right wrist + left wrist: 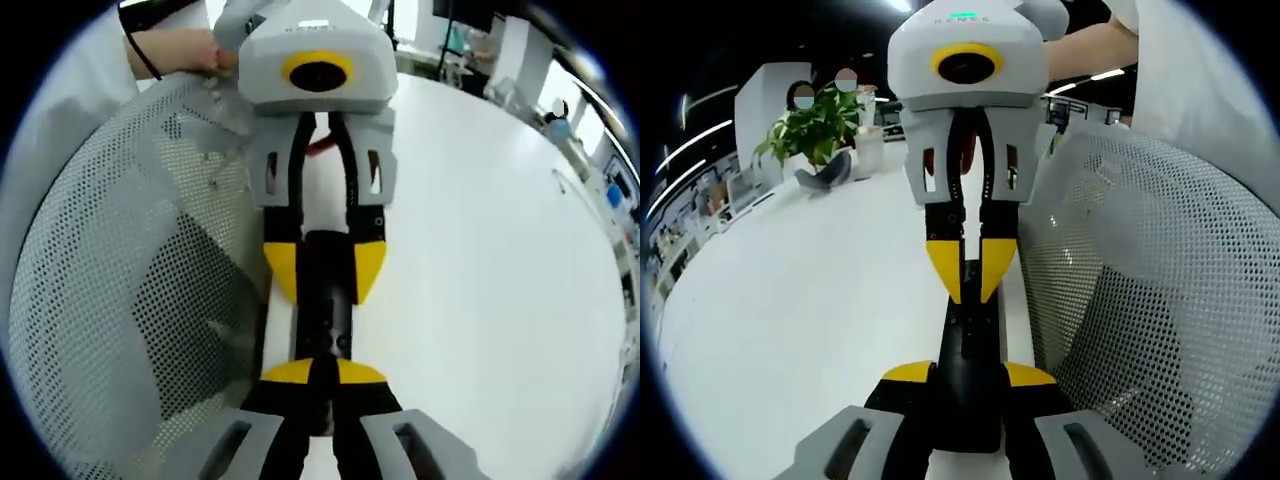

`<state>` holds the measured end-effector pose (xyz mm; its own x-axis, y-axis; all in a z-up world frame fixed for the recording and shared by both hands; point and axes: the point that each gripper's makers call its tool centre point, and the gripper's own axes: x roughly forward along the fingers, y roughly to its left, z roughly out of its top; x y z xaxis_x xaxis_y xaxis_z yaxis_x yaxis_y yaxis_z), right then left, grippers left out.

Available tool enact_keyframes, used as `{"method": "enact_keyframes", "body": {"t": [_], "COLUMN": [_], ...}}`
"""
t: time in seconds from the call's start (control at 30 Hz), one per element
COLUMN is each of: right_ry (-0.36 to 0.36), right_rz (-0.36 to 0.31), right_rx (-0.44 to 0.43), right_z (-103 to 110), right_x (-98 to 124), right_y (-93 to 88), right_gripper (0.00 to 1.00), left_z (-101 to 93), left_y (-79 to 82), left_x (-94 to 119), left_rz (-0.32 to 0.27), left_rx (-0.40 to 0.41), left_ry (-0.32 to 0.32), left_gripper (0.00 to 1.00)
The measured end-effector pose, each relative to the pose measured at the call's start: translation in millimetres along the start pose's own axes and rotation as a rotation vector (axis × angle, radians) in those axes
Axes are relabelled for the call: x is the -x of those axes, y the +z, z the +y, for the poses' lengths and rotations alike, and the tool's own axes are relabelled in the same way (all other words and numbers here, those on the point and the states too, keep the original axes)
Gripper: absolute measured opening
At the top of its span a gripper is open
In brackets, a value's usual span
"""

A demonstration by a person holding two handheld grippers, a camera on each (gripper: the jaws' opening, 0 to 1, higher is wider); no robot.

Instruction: Press the specified remote control buttons in sequence, fully releasing each button before pressing the next.

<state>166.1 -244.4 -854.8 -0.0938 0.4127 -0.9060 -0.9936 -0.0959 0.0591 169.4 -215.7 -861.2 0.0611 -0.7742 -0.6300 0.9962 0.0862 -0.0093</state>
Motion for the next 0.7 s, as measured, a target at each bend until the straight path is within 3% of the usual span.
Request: {"method": "enact_keyframes", "body": {"t": [0.47,0.7], "right_ry": [-0.011,-0.047], "right_rz": [0.049,0.115], "right_rx": [-0.039,0.003], "right_z": [-1.4,1.7], "right_x": [1.1,-0.4], "right_y": [-4.8,-4.8], "right_gripper": [0.03,0.04], "left_z": [-0.4,-0.5], "left_y": [0.1,0.0], "left_x": [0.5,0.4], "left_rz": [-0.004,-0.006], "left_rx": [0.003,0.002], "left_ry": [-0.001,-0.005], "left_gripper": [0.25,0.25]}}
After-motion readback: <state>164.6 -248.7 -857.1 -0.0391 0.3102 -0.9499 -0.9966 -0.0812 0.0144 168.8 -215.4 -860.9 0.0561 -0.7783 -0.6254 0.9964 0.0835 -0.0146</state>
